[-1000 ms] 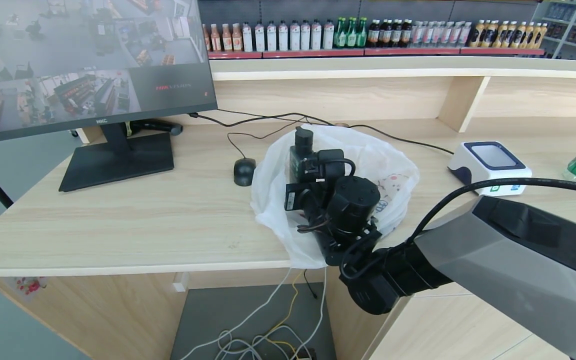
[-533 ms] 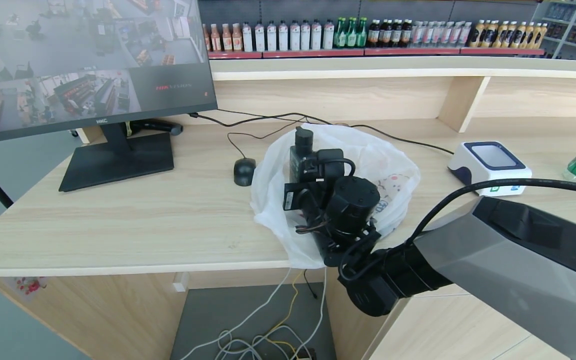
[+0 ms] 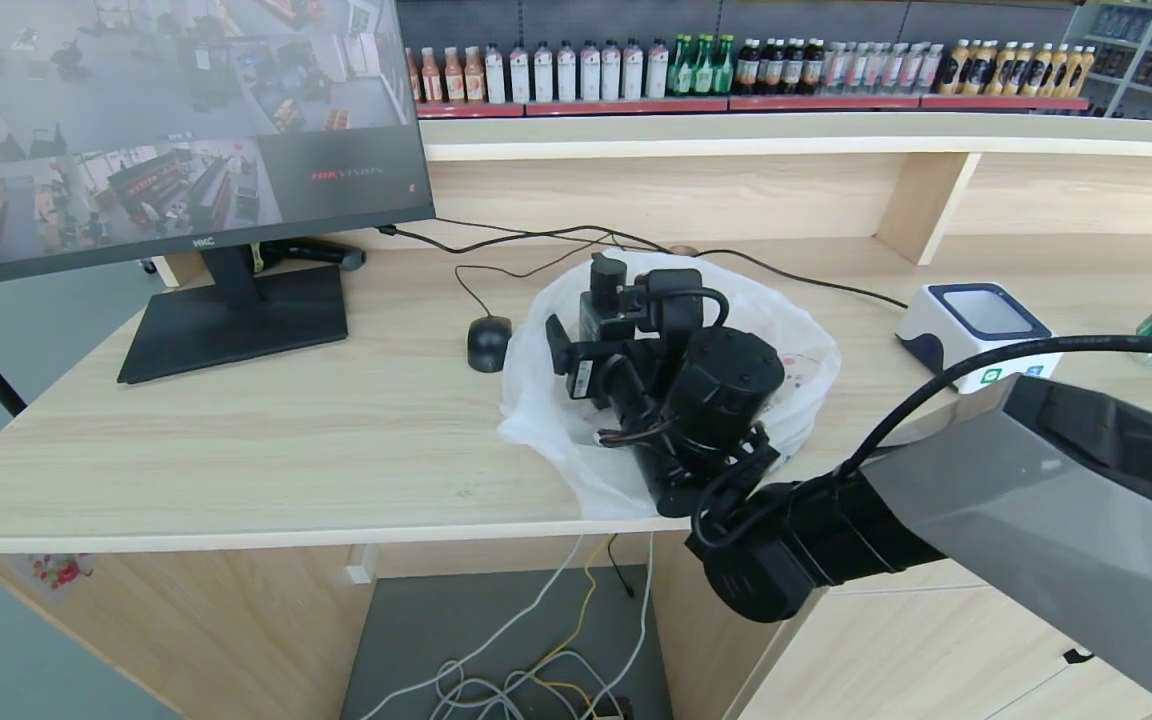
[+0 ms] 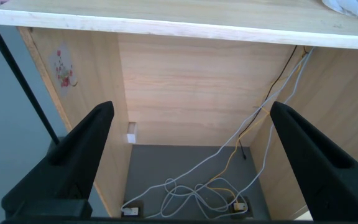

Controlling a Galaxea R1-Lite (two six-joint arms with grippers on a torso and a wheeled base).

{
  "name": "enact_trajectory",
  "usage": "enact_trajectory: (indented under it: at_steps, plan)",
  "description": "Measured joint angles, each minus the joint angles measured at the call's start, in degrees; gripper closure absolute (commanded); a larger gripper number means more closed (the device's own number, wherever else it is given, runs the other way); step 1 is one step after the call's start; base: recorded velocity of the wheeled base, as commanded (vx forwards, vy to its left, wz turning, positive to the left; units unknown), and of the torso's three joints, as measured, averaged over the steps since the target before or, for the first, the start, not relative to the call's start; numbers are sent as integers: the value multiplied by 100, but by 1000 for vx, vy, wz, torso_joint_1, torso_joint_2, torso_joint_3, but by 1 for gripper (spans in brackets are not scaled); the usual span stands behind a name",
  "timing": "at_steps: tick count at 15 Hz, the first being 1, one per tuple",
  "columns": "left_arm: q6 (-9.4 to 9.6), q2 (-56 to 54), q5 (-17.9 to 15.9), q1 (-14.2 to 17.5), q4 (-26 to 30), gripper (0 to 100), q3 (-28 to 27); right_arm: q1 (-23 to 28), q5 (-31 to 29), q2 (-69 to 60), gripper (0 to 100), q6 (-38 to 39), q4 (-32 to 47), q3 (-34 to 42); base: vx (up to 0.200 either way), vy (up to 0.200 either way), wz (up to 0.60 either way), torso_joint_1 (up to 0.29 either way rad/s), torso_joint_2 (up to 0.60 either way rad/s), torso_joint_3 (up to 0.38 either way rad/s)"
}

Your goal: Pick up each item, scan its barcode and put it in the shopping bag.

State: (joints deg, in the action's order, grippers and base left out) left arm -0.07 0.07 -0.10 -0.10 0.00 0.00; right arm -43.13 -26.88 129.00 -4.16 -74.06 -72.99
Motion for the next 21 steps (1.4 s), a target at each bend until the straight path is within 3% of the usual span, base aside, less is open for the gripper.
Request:
enact_trajectory:
  at_steps: [8,15,18,21]
  plan:
    - [0,0,2,0,0,0,0,-107,9,-485,0,-137,-20,215,0,0,0,0,0,0]
    - [0,0,0,0,0,0,0,-162,39,-1158,0,-134,-595,1318,0,0,0,0,0,0]
    - [2,0,0,0,0,0,0,-188,226,-1326,0,-222,-1441,2319,0,0,0,0,0,0]
    - [0,0,0,0,0,0,0,-339,279,-1604,0,-55,-1582,3056,0,0,0,0,0,0]
